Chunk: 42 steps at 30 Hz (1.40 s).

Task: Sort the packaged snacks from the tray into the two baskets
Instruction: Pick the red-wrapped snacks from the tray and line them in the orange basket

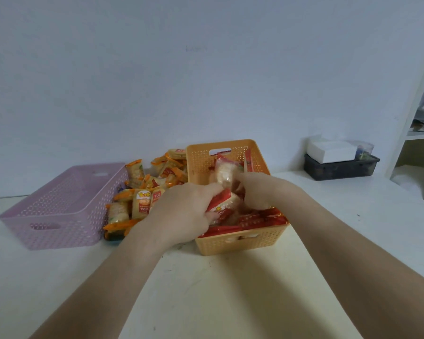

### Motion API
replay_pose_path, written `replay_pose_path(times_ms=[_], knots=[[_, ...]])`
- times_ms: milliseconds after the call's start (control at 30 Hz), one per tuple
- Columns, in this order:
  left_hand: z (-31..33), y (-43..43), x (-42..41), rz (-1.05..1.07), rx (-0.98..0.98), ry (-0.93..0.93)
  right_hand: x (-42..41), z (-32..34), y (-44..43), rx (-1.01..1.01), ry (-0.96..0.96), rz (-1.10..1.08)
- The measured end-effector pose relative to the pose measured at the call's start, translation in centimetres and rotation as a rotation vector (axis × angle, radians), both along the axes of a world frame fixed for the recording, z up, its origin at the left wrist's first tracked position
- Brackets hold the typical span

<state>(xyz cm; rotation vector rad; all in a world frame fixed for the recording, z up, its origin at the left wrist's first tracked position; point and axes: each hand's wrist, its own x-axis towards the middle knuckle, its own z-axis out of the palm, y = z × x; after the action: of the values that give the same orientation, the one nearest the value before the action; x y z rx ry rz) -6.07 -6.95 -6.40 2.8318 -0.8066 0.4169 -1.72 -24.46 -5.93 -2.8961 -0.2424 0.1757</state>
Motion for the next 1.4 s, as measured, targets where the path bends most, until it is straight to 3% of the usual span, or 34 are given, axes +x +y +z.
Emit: replay_pose_path(times_ms=[267,433,533,700,833,900,967,1067,1200,1300,1400], knots=[[1.0,-0.1,0.2,0.011,0.308,0.204,0.1,-0.2,-0.3,0.092,-0.111,0.05],[-0.2,-0.6,0.7,0.022,0.399,0.292,-0.8,0.5,0.0,0.358,-0.16,0.071],[-0.6,-0.8,0.5,0.05,0.338,0.281,-1.5,-0.2,0.1,0.338,-0.292,0.079],[-1.6,0.2,0.5,0.02,-0.085,-0.218,-2.4,-0.8,0.0,0.187,-0.357,0.181],[-2.2,0.3,0.7,-0.011,-0.002,-0.077,-2.9,0.0,-0.4,0.21,-0.234,0.288],[-2.2,0.3,0.7,-0.033,-0.055,-0.027,-3.0,0.8,-1.3,0.3,-0.109,0.254],[-2.1,0.4,0.9,-0.048,-0.038,-0.056,-2.7,1.3,-2.1,0.424,-0.178,0.141],[-1.5,0.4,1.2,-0.07,0.084,-0.098,-1.6,0.7,-2.2,0.212,-0.436,-0.007],[-1.5,-0.4,1.6,-0.11,0.216,-0.106,-0.7,-0.7,-0.5,-0.215,-0.365,-0.002],[-1.4,-0.6,1.7,-0.128,0.222,-0.088,0.1,-1.0,-0.2,-0.266,-0.469,0.003],[-0.6,-0.7,1.6,-0.107,0.099,0.024,0.4,-0.7,-0.9,-0.129,-0.585,-0.025]])
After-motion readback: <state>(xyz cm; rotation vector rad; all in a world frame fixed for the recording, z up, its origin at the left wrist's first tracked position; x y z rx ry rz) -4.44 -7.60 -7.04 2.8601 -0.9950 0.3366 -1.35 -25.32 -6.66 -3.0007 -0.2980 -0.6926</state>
